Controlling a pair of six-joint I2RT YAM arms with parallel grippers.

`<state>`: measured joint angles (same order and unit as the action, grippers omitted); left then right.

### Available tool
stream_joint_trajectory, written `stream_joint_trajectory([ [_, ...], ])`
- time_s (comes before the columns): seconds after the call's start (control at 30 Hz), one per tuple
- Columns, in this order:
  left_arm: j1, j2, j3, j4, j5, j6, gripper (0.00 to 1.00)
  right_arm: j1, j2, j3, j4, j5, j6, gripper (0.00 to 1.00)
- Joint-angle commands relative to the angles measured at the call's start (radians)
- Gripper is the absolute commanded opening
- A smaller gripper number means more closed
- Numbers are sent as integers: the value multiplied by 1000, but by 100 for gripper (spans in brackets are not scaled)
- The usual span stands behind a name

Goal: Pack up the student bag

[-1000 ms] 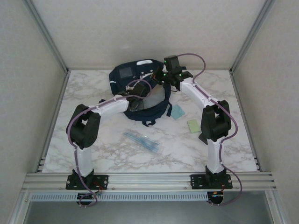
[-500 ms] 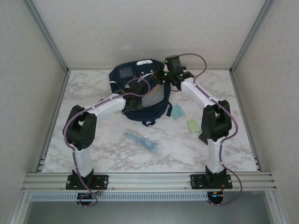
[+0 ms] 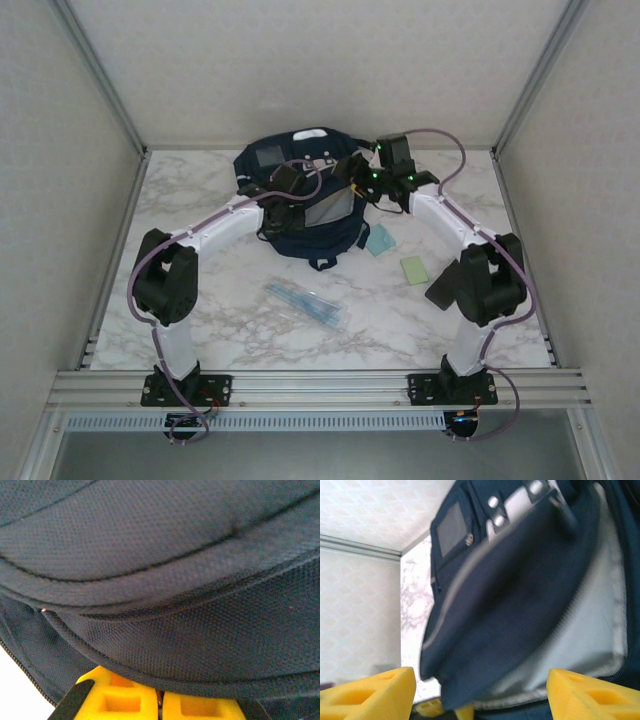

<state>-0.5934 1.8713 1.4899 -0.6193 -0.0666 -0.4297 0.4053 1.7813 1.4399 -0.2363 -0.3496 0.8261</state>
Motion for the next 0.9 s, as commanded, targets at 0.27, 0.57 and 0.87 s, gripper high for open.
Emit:
stream_joint_trajectory([
  [0.27,-12,-41,31,73,116,-27,0,65,42,-168,390,-82,232,70],
  [0.57,-25,-92,-64,77,175,-30,0,93,201,-63,529,-66,297,51],
  [0.87,-23,-68,-43,65,169,-37,0,95,-2,-299,575,-52,253,61],
])
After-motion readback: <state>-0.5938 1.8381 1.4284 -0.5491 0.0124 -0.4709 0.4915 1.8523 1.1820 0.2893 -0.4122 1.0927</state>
